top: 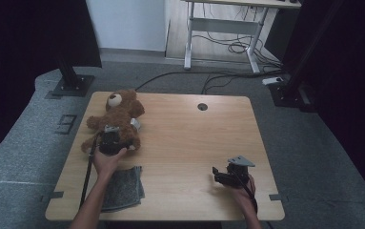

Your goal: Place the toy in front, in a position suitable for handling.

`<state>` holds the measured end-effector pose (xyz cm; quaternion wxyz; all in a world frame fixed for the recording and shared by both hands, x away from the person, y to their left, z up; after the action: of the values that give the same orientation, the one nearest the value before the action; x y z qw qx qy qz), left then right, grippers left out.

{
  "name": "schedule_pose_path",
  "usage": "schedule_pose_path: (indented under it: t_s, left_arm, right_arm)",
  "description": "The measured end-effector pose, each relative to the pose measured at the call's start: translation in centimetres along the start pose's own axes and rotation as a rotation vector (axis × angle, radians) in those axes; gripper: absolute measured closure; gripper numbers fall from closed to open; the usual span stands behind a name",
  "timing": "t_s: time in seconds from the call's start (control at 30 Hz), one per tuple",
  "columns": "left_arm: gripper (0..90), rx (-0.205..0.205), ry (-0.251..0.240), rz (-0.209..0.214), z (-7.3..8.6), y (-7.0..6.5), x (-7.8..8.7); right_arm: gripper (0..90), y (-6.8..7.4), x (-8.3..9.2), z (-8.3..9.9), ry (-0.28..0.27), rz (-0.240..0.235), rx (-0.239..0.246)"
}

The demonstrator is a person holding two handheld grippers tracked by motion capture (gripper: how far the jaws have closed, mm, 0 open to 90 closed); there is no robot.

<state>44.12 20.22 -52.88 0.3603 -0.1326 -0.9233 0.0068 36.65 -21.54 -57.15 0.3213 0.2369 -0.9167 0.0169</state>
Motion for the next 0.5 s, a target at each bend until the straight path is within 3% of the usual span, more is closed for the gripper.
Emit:
schedule_pose_path:
  t_s: [0.07, 0.17, 0.2, 0.23, 0.37, 0.5]
  left_arm:
    - [64.3, 0.0, -0.014, 0.014, -0.1, 0.0, 0.1]
    - [66.6, -0.011, -0.092, 0.105, -1.0, -0.2, 0.7]
    - [67.2, -0.011, -0.092, 0.105, -1.0, -0.2, 0.7]
    - [67.6, -0.018, -0.121, 0.135, -1.3, -0.3, 1.0]
    - [68.7, -0.044, -0.154, 0.173, -1.9, -0.7, 1.3]
    - [68.8, -0.062, -0.16, 0.177, -2.0, -1.1, 1.4]
  right_arm:
    - [16.9, 0.0, 0.0, 0.0, -0.005, 0.001, 0.0]
    - [18.3, -0.1, 0.2, -0.2, -0.026, -0.001, 0.0]
    - [18.3, -0.1, 0.2, -0.2, -0.026, -0.001, 0.0]
    - [18.9, -0.2, 0.3, -0.3, -0.039, 0.002, 0.003]
    - [19.3, -0.1, 0.4, -0.4, -0.053, 0.005, 0.006]
    - [19.6, -0.1, 0.4, -0.4, -0.066, 0.004, 0.008]
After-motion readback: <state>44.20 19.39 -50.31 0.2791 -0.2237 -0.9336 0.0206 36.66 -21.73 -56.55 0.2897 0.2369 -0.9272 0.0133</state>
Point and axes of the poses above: each handheld gripper's, and its own axes: x roughly backward along the jaws, z roughly out of its underside, y roughly to its left, the point moved 5 cm from there along -x, roughly forward along the jaws, and after that the axes turned 8 degrees about -z, right-handed, at the moved point
